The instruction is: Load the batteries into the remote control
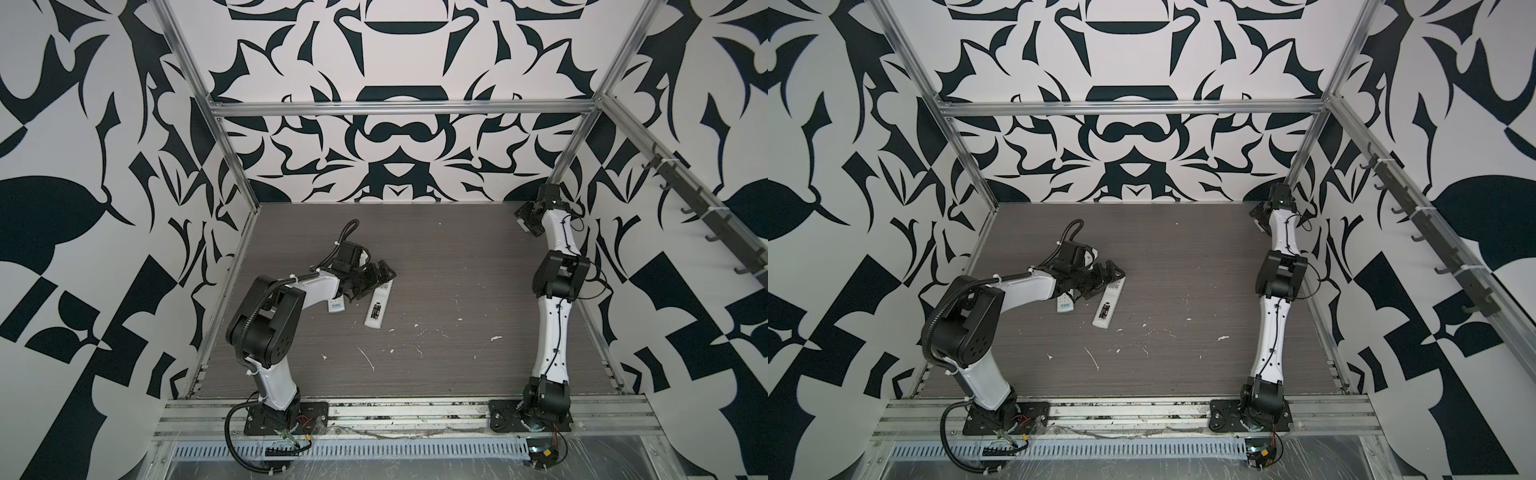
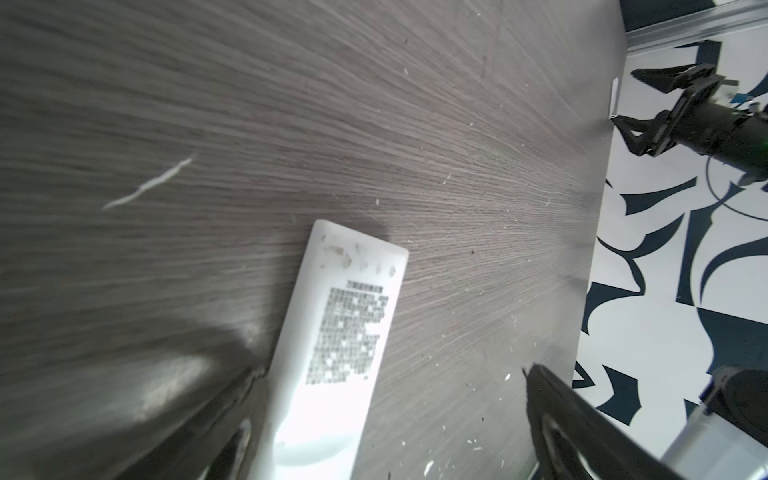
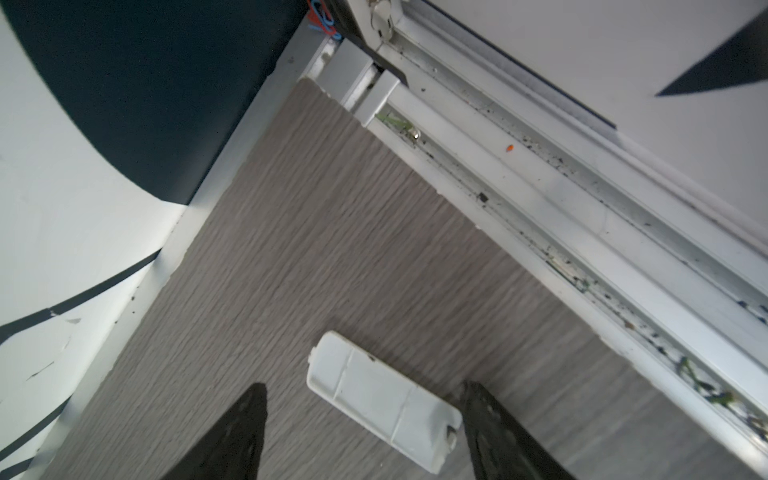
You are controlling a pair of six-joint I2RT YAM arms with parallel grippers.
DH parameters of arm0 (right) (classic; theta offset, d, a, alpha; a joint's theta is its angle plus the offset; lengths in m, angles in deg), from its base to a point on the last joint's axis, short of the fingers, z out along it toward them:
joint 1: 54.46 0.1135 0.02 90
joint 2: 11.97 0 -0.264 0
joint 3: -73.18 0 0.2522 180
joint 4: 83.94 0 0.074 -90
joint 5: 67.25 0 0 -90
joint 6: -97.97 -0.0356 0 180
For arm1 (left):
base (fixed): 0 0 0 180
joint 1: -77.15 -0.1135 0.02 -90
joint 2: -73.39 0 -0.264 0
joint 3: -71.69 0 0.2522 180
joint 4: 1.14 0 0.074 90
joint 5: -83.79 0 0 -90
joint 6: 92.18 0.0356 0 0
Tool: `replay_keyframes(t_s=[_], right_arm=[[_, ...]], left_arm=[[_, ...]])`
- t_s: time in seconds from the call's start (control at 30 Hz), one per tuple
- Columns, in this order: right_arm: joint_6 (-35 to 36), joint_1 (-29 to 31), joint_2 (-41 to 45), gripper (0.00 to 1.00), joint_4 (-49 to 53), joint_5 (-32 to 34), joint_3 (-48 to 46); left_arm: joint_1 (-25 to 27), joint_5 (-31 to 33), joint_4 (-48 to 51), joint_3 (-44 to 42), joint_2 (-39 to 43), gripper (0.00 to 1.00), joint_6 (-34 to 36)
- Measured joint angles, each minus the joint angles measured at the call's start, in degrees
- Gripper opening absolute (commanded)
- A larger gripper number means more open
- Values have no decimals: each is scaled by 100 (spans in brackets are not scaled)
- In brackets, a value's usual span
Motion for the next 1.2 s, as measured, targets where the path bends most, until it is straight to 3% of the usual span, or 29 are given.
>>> replay_keyframes(t_s=[0.23, 0.47, 0.8, 1.2], right_arm=[[555, 120, 0, 66, 236, 70, 33], [1040, 313, 0, 49, 546, 229, 66], [1381, 391, 0, 24, 734, 518, 76], [1460, 439, 0, 15, 817, 584, 101]], left_arm=[[-551, -74, -459, -533, 511, 100, -463], [-1147, -162, -752, -885, 546, 98, -822], [-1246, -339, -1200, -1008, 570, 96, -1161], [-1292, -459, -1318, -1003, 538, 95, -1244]])
